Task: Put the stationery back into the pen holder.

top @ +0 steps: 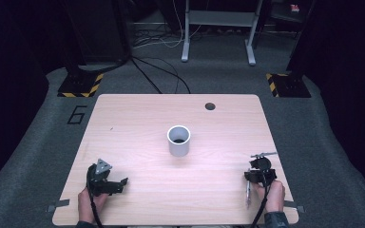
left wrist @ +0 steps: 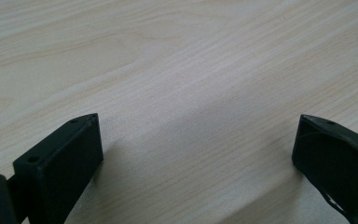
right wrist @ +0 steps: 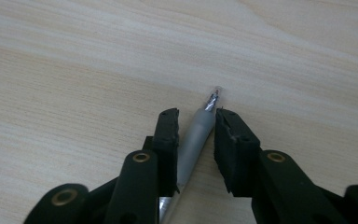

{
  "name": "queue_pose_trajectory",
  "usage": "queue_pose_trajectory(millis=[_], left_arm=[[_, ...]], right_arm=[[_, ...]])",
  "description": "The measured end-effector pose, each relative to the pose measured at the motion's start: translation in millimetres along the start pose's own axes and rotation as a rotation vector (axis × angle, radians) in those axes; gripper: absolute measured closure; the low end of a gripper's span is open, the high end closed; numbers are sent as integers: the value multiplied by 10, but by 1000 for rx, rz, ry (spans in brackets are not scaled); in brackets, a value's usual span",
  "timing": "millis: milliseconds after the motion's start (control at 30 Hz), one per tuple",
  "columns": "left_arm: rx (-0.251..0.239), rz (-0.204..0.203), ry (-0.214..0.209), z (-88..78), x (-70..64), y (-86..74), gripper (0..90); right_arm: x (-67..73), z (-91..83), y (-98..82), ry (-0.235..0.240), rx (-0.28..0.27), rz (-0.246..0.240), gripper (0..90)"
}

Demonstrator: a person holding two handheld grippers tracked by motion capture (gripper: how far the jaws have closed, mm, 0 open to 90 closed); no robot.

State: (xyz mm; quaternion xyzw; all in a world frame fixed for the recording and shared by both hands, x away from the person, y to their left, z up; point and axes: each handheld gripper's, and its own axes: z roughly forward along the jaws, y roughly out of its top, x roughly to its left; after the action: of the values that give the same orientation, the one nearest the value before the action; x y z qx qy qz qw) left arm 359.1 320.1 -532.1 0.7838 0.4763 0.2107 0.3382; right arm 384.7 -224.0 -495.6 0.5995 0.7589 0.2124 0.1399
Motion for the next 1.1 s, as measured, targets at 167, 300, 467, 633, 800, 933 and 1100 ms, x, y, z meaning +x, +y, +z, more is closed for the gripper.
queue_pose_trajectory(millis=[167, 300, 467, 633, 800, 933, 1100], left_arm=[[0, 0, 0, 0, 0, 0, 16], [0, 0, 0, 0, 0, 0, 16], [0, 0, 0, 0, 0, 0, 16], [0, 0, 0, 0, 0, 0, 16], [1, 1, -1, 0, 2, 0, 16], [1, 9, 1, -1, 7, 2, 16], [2, 7, 2, -1, 6, 2, 16]], right_arm=[[-27, 4, 75, 20, 61, -26, 765], [3, 12, 129, 3, 104, -54, 768], [16, 55, 299, 2, 227, -92, 778], [50, 79, 357, -10, 245, -176, 804], [31, 29, 329, 11, 177, -162, 804], [22, -174, 377, 37, -9, -158, 804], [26, -372, 423, 55, -97, -137, 804]])
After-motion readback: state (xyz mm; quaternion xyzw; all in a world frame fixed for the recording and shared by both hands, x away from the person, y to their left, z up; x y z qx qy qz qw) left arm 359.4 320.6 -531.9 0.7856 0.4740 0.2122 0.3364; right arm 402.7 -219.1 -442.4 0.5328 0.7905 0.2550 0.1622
